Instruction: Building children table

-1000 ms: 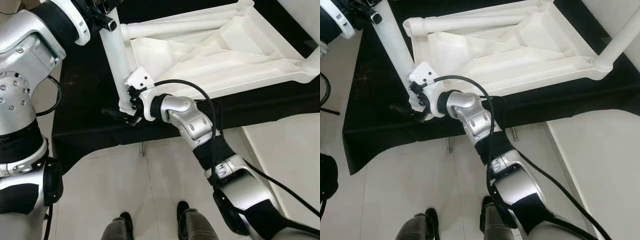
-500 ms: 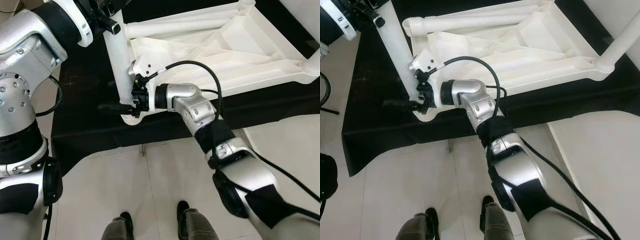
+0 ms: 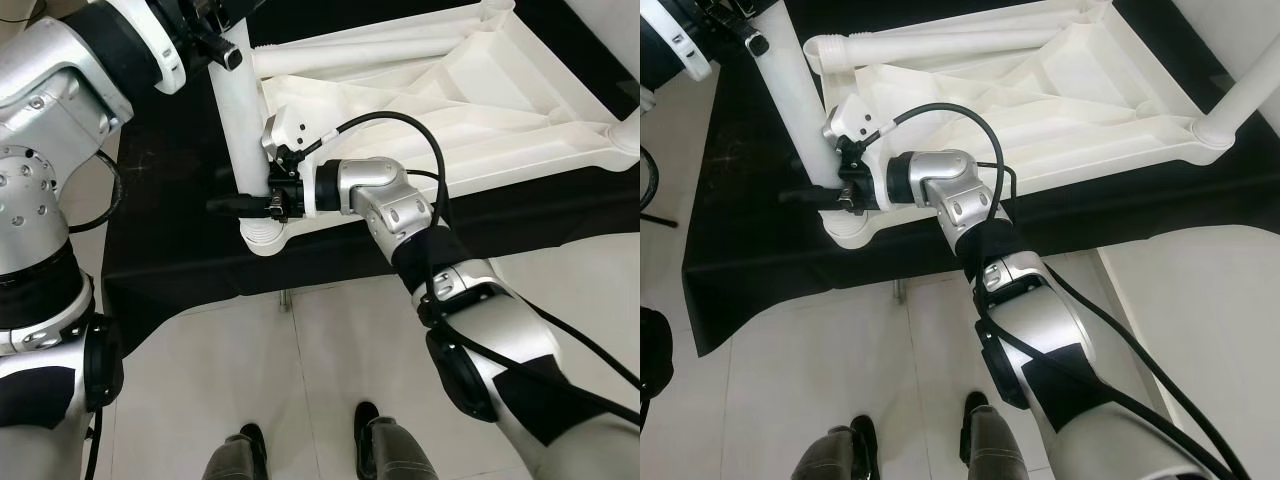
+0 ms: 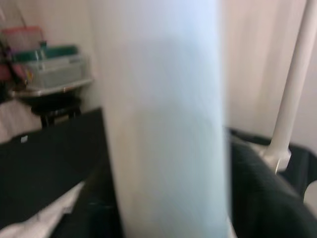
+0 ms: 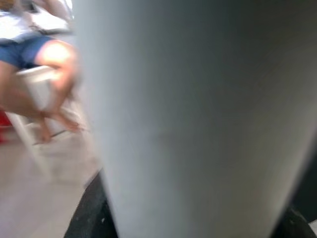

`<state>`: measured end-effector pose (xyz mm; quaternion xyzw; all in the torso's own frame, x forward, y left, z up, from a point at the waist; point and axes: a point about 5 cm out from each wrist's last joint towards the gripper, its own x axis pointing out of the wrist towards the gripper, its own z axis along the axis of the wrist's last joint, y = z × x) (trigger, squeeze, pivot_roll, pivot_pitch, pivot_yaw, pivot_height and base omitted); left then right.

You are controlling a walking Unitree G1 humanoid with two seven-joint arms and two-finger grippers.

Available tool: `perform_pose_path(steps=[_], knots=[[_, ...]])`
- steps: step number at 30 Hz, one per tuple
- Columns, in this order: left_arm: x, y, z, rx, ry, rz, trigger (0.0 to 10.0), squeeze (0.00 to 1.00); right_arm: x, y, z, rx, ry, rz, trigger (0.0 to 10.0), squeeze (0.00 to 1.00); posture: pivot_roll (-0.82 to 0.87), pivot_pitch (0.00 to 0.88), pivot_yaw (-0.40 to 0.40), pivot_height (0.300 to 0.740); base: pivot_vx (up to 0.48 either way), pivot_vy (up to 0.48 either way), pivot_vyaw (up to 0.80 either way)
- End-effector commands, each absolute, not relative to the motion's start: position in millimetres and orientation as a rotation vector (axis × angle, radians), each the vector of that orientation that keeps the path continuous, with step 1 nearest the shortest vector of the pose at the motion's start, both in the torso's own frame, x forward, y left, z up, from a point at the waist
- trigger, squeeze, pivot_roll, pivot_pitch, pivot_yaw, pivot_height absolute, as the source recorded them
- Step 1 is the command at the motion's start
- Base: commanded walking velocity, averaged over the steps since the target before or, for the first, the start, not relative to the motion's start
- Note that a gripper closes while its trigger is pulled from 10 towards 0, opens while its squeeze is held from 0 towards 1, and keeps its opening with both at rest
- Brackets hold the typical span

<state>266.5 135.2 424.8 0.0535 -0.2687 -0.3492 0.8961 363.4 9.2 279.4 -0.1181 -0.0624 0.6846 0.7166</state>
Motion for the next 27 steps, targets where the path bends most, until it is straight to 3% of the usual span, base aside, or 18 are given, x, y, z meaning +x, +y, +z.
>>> perform_pose_path(steps=[1,5,6,16,22,27], knots=[[273,124,413,0.136,-0.489,-0.771,10.0,1.0,342,45,280,-0.393,-0.156,1.68,0.0,0.0,0.07,0.323,0.034,0.74,0.0,0.0,0.0],[277,133,413,0.134,-0.497,-0.693,10.0,1.0,344,39,276,-0.346,-0.233,1.559,0.0,0.0,0.06,0.325,0.032,0.74,0.0,0.0,0.0],[277,139,414,0.138,-0.494,-0.663,10.0,0.0,344,34,271,-0.342,-0.265,1.479,0.0,0.0,0.06,0.326,0.032,0.74,0.0,0.0,0.0],[275,149,412,0.128,-0.491,-0.627,10.0,0.0,348,23,271,-0.251,-0.335,1.239,0.0,0.0,0.06,0.322,0.044,0.74,0.0,0.0,0.0],[273,150,412,0.12,-0.496,-0.629,10.0,0.0,351,22,274,-0.255,-0.336,1.218,0.0,0.0,0.06,0.317,0.04,0.74,0.0,0.0,0.0],[247,157,402,0.071,-0.499,-0.765,10.0,0.0,358,9,282,-0.274,-0.308,1.306,0.0,0.0,0.07,0.322,0.031,0.74,0.0,0.0,0.0]])
